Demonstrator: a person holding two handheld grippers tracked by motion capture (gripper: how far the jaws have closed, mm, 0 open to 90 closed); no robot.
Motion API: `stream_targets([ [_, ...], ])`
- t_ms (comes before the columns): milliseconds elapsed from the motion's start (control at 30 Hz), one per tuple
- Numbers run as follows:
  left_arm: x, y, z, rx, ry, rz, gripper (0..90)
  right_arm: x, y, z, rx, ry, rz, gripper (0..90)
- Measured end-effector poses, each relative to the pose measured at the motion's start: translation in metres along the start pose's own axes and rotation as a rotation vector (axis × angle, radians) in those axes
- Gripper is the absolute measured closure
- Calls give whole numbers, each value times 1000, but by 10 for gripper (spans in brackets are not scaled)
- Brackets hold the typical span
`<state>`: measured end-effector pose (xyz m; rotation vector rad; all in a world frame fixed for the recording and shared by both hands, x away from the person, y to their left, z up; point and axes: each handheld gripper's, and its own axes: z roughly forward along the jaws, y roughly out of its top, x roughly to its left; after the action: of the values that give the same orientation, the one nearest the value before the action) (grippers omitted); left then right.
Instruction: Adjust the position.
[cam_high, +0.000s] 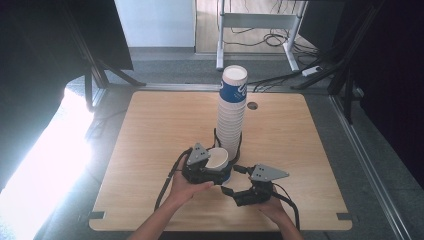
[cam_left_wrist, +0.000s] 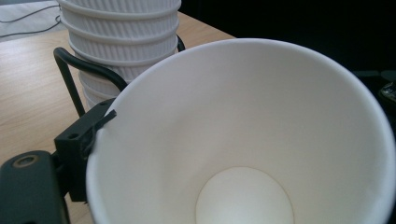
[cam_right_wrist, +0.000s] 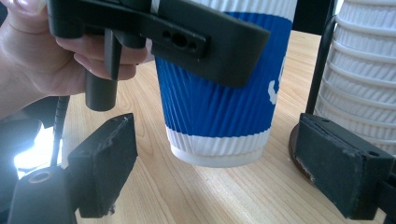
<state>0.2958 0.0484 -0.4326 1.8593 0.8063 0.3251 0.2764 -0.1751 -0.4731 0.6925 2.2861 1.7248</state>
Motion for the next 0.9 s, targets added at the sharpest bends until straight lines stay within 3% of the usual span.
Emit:
stream_targets([
  [400, -12, 3, 5, 68, 21, 178, 126, 3, 2, 11, 30, 2, -15, 134],
  [733, -21, 5, 9, 102, -20, 267, 123, 5, 2, 17, 40, 6, -25, 153],
  [900, -20, 5, 9, 102, -43, 256, 119, 4, 1, 16, 33, -7, -31, 245],
])
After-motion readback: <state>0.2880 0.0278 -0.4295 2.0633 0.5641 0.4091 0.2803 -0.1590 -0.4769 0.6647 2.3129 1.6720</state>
